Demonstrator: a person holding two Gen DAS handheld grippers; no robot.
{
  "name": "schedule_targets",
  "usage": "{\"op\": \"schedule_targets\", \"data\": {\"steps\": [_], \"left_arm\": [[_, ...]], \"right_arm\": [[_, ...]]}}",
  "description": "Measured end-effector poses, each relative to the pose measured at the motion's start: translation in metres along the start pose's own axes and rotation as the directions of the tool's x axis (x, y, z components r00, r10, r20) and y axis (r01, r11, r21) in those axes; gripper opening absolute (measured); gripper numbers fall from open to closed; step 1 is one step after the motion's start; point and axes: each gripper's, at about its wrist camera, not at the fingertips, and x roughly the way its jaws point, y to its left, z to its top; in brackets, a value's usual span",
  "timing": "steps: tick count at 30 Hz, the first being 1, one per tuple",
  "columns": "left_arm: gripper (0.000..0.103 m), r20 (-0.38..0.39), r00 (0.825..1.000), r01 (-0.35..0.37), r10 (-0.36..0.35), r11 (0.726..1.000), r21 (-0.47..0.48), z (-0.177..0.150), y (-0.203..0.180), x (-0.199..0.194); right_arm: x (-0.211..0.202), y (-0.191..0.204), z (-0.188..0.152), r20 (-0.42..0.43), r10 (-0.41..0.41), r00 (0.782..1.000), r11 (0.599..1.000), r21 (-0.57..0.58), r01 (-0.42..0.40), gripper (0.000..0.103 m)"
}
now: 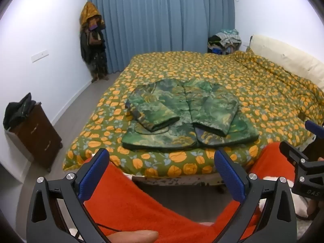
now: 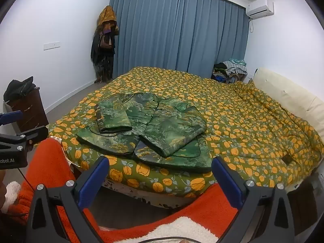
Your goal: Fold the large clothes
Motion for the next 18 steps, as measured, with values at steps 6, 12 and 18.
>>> {"op": "schedule_targets", "data": {"steps": [6, 12, 18], "left_arm": [[0.103, 0.011, 1.0, 0.0, 0.0, 1.0, 0.0, -0.0002, 0.0001, -0.0003], [0.103, 0.016, 1.0, -0.005, 0.005, 1.0, 0.001, -0.0003, -0.0002, -0.0009], [0.103, 0.015, 1.0, -0.007, 0.007, 1.0, 0.0, -0.0031, 0.0015, -0.0004]], "right_arm": [[0.0002, 0.0004, -0.0004, -0.001, 0.005, 1.0, 1.0, 0.003, -0.005, 0.103], [0.0013, 0.0011, -0.0011, -0.006, 0.002, 1.0, 1.0, 0.005, -0.002, 0.102], [0.002, 0.0016, -0.0016, -0.007, 0.003, 1.0, 1.0, 0.005, -0.003, 0.103]]}}
